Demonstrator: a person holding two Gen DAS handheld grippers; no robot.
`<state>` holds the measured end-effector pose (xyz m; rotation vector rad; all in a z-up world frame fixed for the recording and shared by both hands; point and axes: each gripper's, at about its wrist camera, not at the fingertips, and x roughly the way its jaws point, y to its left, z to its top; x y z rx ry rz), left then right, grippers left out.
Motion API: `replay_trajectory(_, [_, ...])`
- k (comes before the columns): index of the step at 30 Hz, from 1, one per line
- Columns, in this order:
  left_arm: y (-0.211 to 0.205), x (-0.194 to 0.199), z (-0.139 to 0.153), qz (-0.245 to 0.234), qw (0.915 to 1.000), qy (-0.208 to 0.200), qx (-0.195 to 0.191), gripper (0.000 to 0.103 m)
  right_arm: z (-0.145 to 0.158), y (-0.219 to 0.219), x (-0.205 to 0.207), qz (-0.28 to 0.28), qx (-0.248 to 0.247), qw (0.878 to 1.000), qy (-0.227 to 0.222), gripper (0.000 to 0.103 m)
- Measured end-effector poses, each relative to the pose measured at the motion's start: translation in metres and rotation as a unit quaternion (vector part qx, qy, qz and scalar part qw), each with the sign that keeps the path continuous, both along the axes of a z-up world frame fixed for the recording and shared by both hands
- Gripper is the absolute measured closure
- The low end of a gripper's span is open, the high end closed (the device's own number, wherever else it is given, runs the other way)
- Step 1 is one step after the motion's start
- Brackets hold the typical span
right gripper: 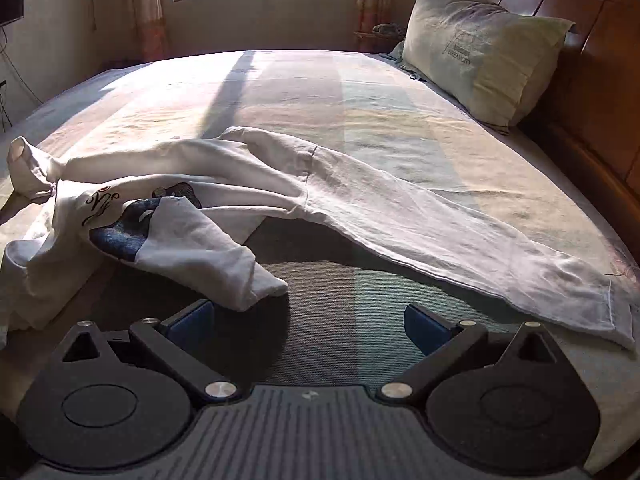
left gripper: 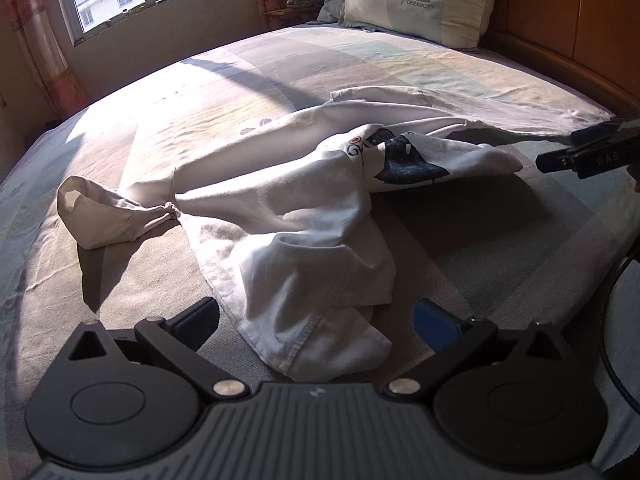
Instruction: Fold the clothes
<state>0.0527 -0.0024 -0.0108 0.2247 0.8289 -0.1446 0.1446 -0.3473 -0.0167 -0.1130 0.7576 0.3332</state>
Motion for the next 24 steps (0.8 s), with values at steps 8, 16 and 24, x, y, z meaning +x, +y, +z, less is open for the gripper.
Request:
replay_trajectory(8, [0.053,0.0,-0.004,0.015,0.9994,-0.005,-0.031,0.001,-0.031,0.07,-0.028,0.039,-0.006,0.999,0.035,0.0])
replay_trajectory(16, [0.139,0.057,-0.02,0.082,0.9962,-0.022,0.018,0.001,-0.058,0.095,-0.045,0.014,-0.018,0.998,0.06,0.0])
replay_trajectory(24, [0.222,0.138,-0.04,0.177,0.9839,-0.026,-0.005,0.001,-0.058,0.106,-0.04,-0.024,-0.031,0.997,0.06,0.0])
